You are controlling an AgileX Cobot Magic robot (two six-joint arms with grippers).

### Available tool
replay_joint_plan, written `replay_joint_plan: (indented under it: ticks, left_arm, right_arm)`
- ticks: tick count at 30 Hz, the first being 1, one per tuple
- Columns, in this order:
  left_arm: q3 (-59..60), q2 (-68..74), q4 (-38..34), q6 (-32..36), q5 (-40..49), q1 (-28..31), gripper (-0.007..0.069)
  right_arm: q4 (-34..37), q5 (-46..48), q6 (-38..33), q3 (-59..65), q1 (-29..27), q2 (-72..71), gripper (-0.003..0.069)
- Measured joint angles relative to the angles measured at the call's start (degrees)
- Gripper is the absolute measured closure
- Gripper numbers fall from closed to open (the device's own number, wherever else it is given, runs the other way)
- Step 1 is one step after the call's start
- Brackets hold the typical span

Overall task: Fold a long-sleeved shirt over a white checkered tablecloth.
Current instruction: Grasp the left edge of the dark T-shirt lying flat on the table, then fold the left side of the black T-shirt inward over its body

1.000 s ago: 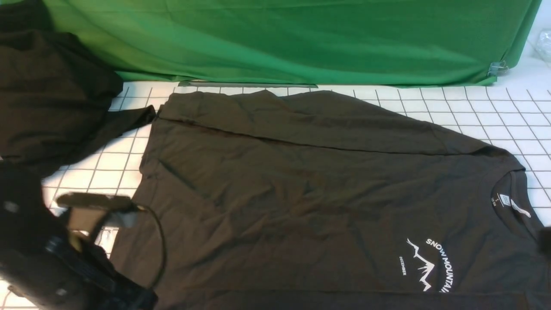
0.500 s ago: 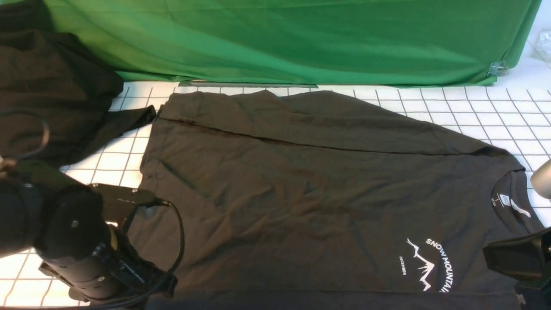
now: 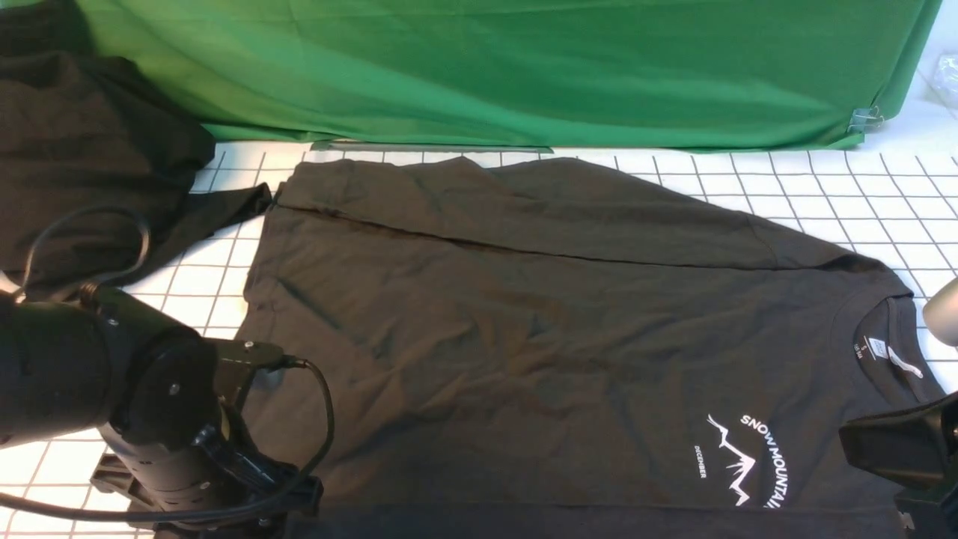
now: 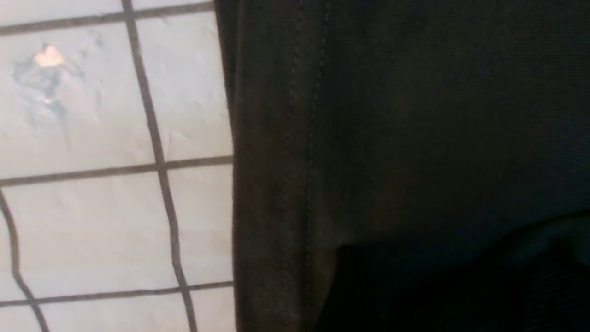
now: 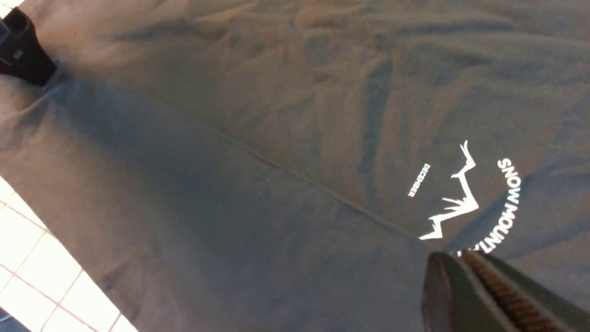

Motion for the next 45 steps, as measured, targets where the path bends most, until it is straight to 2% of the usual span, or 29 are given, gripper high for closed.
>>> replay_joint_plan:
  ticks: [1,4,8,10,18,24,27,33,37,45]
  left_arm:
    - [0.00,0.00,-0.29,0.00,0.08,0.00,0.0195]
    - [-0.26,0.00,-2.07,1.26,0.61,-0.07,0.0330]
    - [0.26,-2.33,-4.54,5.28,4.09,-0.09,0.0554]
    - [0.47,-4.76,-6.63,7.38,5.86,-0.09,0.0597]
    - [-0.08,-15.47,-11.02,11.90,6.56,-0.09,0.0610]
    - [-11.93,-17.31,-11.12,16.59,6.76,-0.09,0.0610]
    - [-23.50,-14.97,-10.14,19.49,6.87,-0.09,0.0610]
    - [-34.88,-8.49,-3.24,20.40,7.70,1.35,0.0610]
    - [-36.98,-2.14,-1.66,20.82,6.56,3.88,0.0610]
    - [-36.98,7.56,0.89,21.88,1.83,4.63,0.0608]
  right_arm:
    - [0.00,0.00,0.00,0.00,0.00,0.00,0.0643]
    - [0.05,-0.05,0.00,0.00,0.00,0.00,0.0640]
    - [0.05,-0.05,0.00,0.00,0.00,0.00,0.0636]
    - [0.05,-0.05,0.00,0.00,0.00,0.00,0.0633]
    - [0.05,-0.18,0.00,0.00,0.00,0.00,0.0628]
    - [0.19,-1.73,0.00,0.00,0.00,0.00,0.0624]
    - [0.82,-2.12,0.00,0.00,0.00,0.00,0.0618]
    - [0.99,-2.51,0.00,0.00,0.00,0.00,0.0617]
    - [1.12,-2.55,0.00,0.00,0.00,0.00,0.0615]
    - [1.40,-2.55,0.00,0.00,0.00,0.00,0.0605]
